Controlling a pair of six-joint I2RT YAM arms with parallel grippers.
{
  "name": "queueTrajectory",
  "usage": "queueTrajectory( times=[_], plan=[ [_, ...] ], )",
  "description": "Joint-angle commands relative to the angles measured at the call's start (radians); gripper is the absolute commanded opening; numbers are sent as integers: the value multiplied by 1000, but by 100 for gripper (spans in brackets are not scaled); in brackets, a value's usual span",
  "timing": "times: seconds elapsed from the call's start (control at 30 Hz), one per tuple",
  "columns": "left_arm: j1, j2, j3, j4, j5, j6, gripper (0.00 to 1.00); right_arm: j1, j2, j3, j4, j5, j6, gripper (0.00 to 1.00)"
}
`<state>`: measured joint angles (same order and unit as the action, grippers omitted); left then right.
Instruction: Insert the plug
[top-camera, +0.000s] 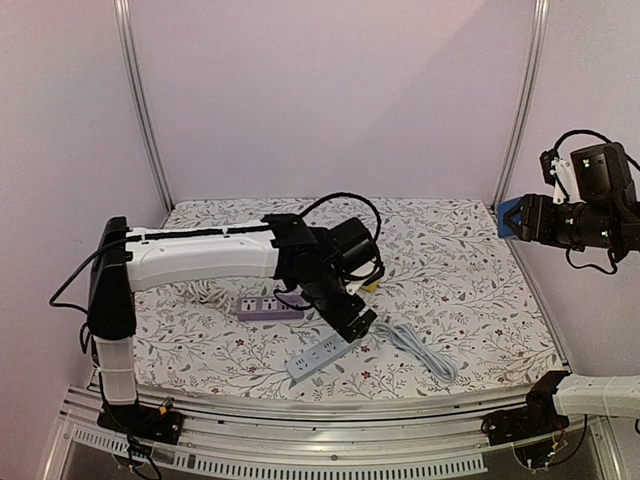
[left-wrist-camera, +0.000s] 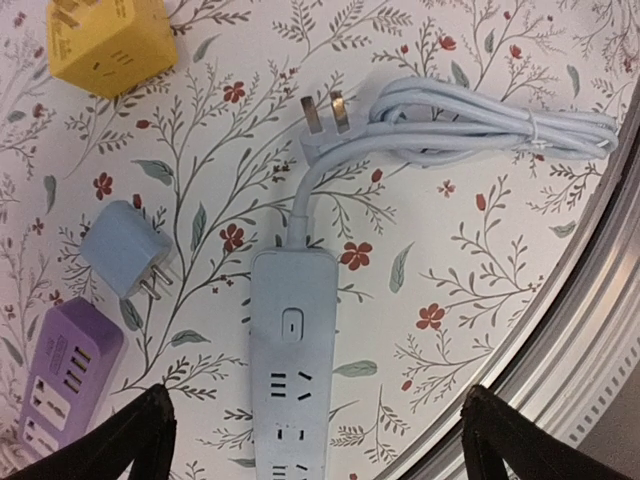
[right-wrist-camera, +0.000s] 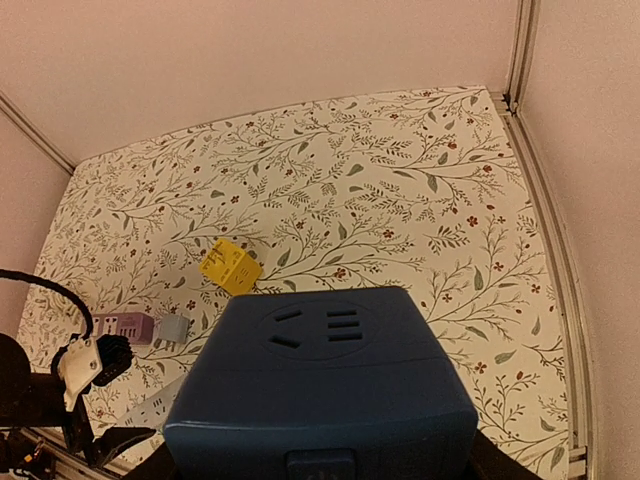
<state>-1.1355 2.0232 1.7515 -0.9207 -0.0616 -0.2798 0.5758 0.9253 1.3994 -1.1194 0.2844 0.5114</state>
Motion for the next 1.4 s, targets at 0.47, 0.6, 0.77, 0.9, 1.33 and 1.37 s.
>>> queueTrajectory(
  times=[0.47,0.6,0.77,0.9,1.33,1.37],
  plan=[
    [-22,-352,-267,127,65,-107,100,4,42,10,98,-38,63,0],
    [-16,-463,-374,165,4,-151,99,5,63,-24,130,-59,53,0],
    [-3,-576,-488,203,-31,-223,100,4,85,-45,161,-106,38,0],
    [0,-648,-538,194,-66,-276,100,4,85,-78,199,-128,26,0],
    [2,-806,-602,22,-200,-509,100,8,40,-179,213,-309,3,0],
    [2,-816,-605,5,-202,-521,99,10,34,-184,214,-319,5,0]
  ],
)
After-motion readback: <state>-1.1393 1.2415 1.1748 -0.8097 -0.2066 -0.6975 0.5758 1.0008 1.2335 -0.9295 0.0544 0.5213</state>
